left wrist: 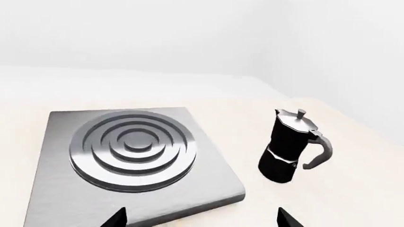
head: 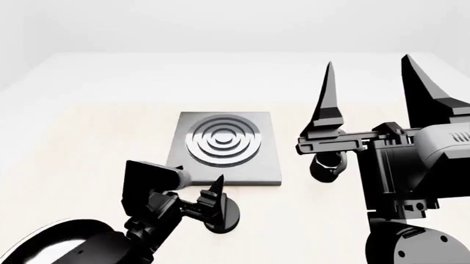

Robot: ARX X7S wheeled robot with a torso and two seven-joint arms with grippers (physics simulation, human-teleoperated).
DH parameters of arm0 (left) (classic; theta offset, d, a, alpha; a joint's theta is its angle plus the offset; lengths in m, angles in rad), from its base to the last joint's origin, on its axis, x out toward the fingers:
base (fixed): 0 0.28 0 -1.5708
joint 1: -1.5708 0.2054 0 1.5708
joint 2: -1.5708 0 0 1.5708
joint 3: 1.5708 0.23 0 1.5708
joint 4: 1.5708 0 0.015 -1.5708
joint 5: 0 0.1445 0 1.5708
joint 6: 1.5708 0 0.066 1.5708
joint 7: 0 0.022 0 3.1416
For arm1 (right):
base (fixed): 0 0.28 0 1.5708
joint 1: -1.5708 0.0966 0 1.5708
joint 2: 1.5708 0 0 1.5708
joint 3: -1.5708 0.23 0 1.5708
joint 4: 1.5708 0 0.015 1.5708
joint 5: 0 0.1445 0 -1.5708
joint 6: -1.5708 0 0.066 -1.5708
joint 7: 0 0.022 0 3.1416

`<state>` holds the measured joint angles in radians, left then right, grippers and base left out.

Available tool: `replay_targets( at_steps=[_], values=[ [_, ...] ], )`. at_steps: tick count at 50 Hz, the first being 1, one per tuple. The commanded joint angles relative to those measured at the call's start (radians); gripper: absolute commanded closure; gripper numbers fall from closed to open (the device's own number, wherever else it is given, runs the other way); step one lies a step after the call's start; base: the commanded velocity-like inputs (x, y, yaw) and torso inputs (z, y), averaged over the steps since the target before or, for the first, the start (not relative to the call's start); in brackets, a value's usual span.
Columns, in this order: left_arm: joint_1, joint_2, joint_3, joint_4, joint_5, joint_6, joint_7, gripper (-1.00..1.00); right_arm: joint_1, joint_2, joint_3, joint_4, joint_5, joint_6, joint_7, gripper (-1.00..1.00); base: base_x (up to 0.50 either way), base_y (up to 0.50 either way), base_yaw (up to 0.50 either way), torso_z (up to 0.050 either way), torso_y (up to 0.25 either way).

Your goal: Turn on the stove and put the moka pot on it.

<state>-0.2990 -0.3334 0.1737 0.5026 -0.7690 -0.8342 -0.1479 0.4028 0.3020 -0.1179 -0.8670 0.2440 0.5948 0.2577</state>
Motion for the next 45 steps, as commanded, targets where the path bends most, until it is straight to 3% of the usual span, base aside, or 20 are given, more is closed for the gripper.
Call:
replay_targets(
  at_steps=[1, 21, 45],
  values=[
    [0.052, 0.009, 0.04, -0.05, 0.003, 0.014, 0.027, -1.0, 0.001, 0.004, -0.007, 0.001, 0.003, -0.001, 0.005, -1.0, 0.0, 0.0, 0.0, 0.0, 0.0],
    [0.086, 0.022, 0.13, -0.102, 0.052, 0.055, 0.061, -1.0, 0.014, 0.013, -0.003, -0.005, 0.02, 0.014, 0.013, -1.0, 0.0, 0.0, 0.0, 0.0, 0.0],
    [0.069, 0.037, 0.144, -0.136, 0.047, 0.072, 0.062, -1.0, -0.012, 0.023, -0.019, 0.011, 0.013, -0.028, 0.02, -1.0, 0.0, 0.0, 0.0, 0.0, 0.0]
  ],
)
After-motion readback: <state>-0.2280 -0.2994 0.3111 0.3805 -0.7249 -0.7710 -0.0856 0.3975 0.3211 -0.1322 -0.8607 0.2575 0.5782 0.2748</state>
